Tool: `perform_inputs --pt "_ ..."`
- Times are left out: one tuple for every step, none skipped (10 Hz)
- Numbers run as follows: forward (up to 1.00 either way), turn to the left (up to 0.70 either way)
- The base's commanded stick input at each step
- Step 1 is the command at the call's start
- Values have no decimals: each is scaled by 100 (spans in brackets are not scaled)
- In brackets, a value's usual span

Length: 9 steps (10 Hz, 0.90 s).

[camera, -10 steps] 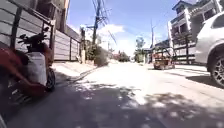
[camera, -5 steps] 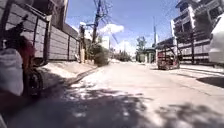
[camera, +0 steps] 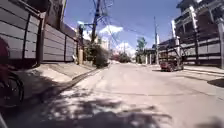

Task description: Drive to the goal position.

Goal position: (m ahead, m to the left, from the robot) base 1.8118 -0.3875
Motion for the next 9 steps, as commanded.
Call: perform_inputs --pt "100 0" --pt "100 0" --pt "100 0" --pt "100 0" --pt "100 0" --pt "100 0" --pt "100 0" --pt "100 0" --pt "100 0"
